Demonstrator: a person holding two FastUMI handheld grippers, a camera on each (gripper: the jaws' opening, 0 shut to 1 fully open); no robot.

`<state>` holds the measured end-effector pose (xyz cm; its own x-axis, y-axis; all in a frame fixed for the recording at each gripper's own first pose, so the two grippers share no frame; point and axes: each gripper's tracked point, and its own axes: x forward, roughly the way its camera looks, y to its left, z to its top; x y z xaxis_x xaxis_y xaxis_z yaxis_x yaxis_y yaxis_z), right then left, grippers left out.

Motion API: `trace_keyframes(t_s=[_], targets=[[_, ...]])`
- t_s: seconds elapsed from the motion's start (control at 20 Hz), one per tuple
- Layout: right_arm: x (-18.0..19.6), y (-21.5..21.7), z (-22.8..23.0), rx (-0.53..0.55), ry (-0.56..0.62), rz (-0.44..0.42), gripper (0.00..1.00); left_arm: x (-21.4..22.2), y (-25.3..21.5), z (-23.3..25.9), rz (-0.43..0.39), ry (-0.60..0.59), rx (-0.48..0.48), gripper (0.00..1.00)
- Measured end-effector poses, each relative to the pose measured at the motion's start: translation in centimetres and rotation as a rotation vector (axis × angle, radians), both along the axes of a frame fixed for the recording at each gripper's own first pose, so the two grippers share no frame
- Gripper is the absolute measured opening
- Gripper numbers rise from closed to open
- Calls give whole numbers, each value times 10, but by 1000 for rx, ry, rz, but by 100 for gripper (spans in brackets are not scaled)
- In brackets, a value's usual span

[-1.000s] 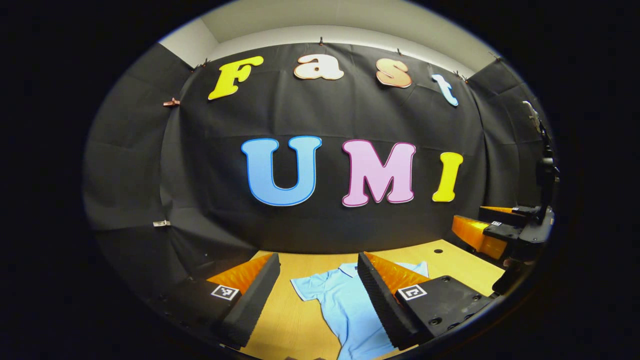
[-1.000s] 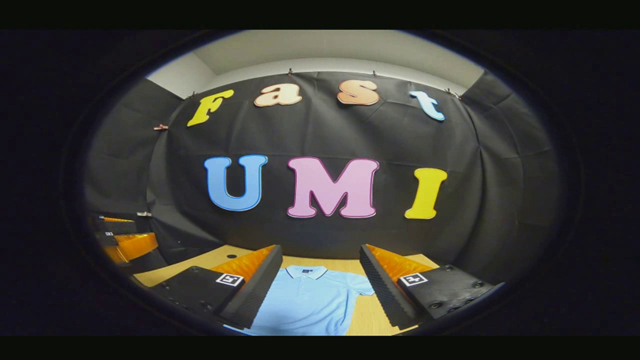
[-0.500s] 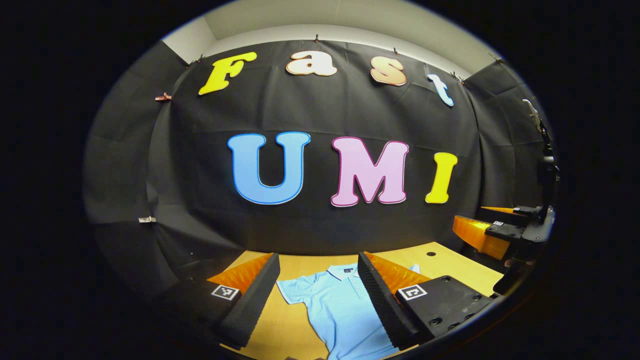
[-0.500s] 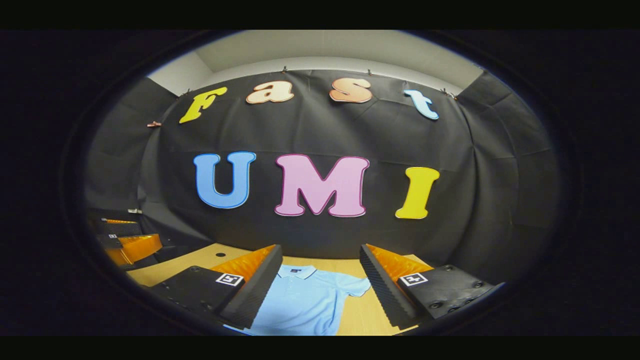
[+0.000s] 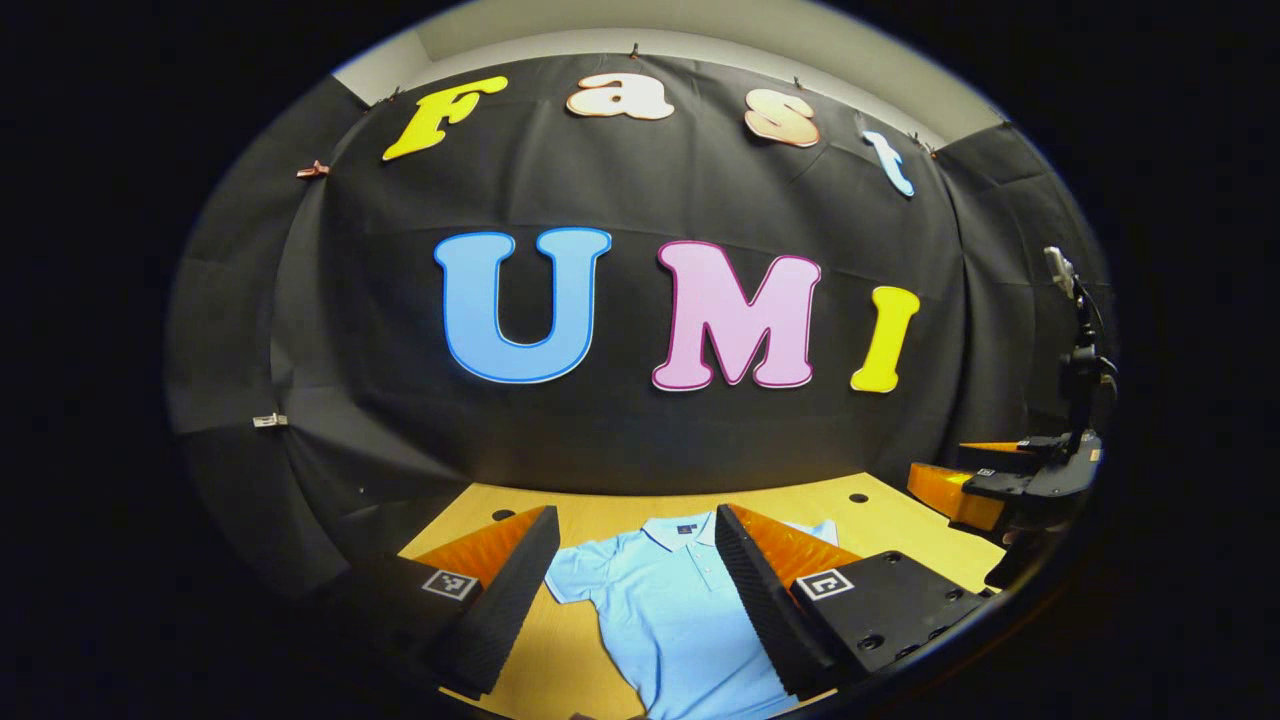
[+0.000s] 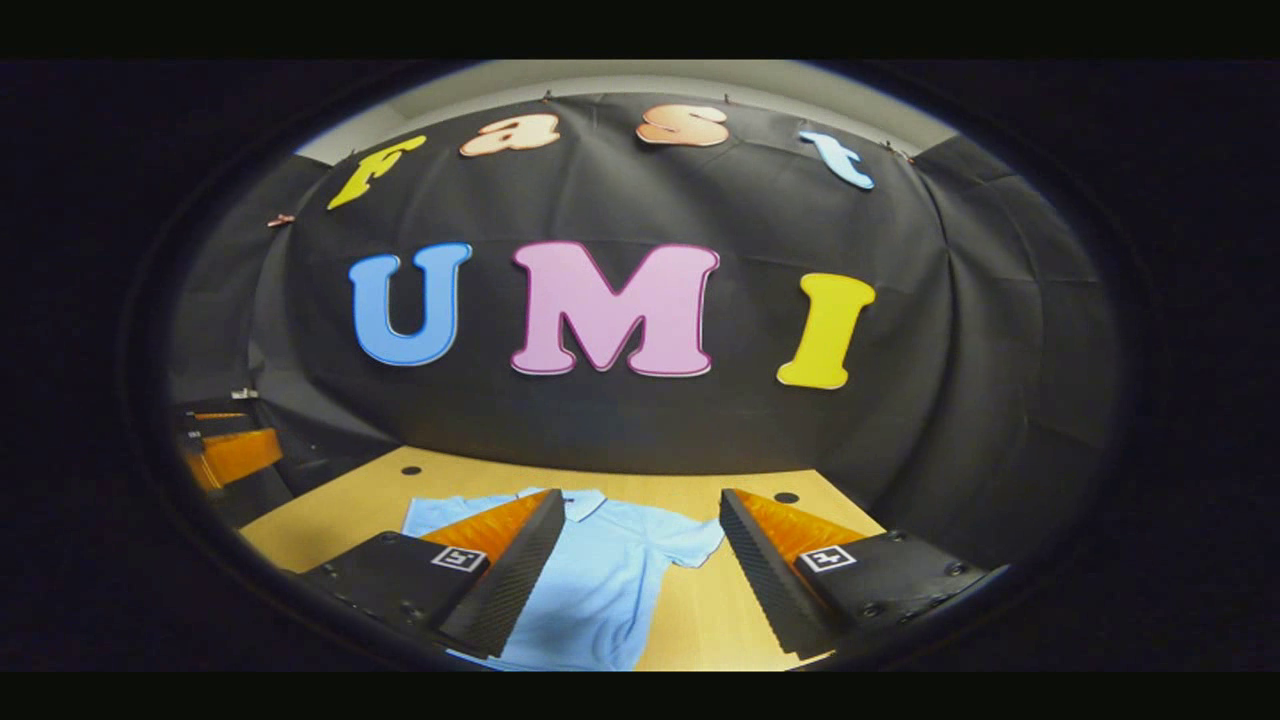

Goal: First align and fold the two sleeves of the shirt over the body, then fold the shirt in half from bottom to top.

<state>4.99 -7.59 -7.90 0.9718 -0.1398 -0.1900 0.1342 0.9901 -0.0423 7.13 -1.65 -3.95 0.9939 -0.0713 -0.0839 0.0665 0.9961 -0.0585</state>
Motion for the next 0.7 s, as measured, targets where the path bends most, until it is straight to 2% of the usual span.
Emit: trace_keyframes(t_s=[0.2,0.45,0.7], targets=[[47,-41,-39,4,101,-30,97,17,6,-7,49,29,7,99],[106,-80,-102,69,250,-44,97,32,11,-19,121,79,29,99],[160,-114,-171,49,373,-34,98,45,11,-38,183,149,37,100]])
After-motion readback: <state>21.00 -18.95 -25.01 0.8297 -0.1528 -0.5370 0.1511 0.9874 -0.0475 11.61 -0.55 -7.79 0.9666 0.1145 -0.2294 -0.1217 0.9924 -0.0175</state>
